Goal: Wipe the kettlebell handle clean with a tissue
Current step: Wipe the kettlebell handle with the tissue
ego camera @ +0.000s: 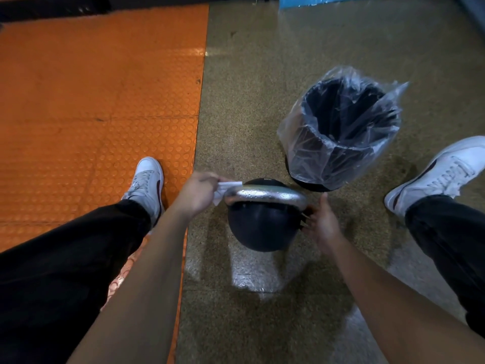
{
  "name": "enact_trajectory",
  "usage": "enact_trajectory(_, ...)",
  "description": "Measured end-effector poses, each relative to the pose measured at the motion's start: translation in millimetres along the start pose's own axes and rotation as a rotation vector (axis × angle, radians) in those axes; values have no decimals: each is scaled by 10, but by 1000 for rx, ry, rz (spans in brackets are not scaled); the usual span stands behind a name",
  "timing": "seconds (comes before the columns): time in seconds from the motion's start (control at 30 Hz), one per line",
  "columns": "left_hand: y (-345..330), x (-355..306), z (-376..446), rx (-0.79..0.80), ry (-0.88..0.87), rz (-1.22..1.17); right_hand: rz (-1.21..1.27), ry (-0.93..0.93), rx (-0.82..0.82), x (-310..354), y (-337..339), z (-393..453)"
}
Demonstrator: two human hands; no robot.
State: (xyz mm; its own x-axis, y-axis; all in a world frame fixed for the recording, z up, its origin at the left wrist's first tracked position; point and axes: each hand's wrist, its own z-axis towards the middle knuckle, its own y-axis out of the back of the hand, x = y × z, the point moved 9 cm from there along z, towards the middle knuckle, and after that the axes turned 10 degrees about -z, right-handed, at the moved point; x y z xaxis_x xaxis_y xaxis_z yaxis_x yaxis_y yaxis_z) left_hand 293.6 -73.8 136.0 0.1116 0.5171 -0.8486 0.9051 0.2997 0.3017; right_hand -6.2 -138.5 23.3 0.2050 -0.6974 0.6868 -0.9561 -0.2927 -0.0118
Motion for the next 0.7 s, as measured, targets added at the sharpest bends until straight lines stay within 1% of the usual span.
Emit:
enact_trajectory(0.07, -14, 242, -100, -68, 39, -33, 17, -9, 3, -35, 0, 13)
enact_trajectory(0.13, -116, 410, -184, -102, 66, -113, 38, -13, 9, -49, -26, 2)
enact_trajectory(0.23, -185, 324, -226, -180, 10, -196, 36, -10, 12, -18, -40, 12)
enact_trajectory(0.33, -147, 187, -448, -333, -111, -202, 40, -1, 36, 14, -57, 4)
enact_trajectory(0.4, -184, 331, -653, -438, -91, -156, 41, -2, 39, -3, -56, -1)
enact_trajectory(0.43, -240, 467, -695, -447, -55, -163, 41, -4, 38, -22, -52, 0)
enact_trajectory(0.5, -358, 712, -647, -408, 42, -237, 39, -5, 26, -51, -40, 12)
enact_trajectory(0.57, -359, 772, -502, -432, 94, -271, 40, -4, 30, -59, -42, 18)
enact_trajectory(0.6, -334, 716, -460, -456, 79, -276, 41, -3, 31, -57, -44, 14)
enact_trajectory(0.7, -315, 436, -551, -535, -44, -313, 33, 6, 8, -20, -31, 9)
